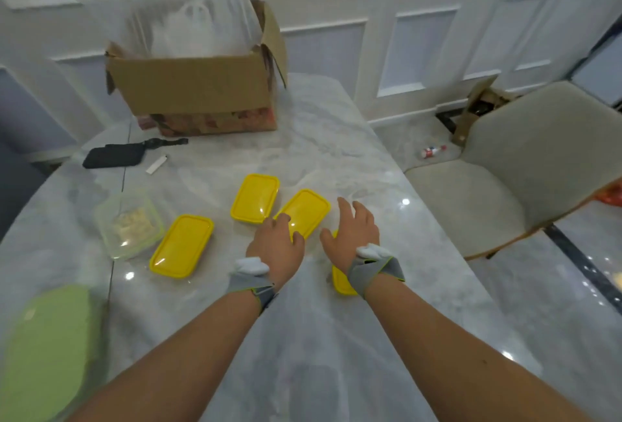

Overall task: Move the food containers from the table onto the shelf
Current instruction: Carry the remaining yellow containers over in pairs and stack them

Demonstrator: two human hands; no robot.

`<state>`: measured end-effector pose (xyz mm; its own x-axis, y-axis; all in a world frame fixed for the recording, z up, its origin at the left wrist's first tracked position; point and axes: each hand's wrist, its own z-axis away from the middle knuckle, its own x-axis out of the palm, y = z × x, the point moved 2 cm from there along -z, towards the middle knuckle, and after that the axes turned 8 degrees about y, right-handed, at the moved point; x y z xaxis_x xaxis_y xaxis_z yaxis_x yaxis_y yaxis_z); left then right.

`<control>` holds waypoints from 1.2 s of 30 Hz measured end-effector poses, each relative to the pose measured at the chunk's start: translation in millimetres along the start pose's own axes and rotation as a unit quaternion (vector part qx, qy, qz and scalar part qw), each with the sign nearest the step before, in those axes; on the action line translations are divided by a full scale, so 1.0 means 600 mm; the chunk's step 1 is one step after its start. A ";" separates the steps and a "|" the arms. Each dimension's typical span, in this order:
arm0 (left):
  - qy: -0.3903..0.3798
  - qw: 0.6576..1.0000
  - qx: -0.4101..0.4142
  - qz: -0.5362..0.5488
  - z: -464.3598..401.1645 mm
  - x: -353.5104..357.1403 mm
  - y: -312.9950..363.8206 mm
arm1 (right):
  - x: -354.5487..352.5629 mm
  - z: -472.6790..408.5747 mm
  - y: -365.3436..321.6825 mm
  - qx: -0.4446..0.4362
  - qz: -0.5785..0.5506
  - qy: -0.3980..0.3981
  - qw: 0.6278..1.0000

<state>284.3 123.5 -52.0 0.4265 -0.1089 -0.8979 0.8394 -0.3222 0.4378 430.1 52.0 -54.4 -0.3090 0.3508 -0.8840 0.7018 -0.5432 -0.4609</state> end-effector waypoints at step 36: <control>-0.029 0.989 -0.019 -0.146 -0.103 0.171 -0.014 | 0.096 0.007 0.088 0.084 0.074 -0.108 0.988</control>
<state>342.1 173.2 -145.0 0.1441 -0.0708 -0.9870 0.9367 -0.3120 0.1592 446.6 40.3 -129.8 -0.3534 0.0964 -0.9305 0.6390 -0.7016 -0.3153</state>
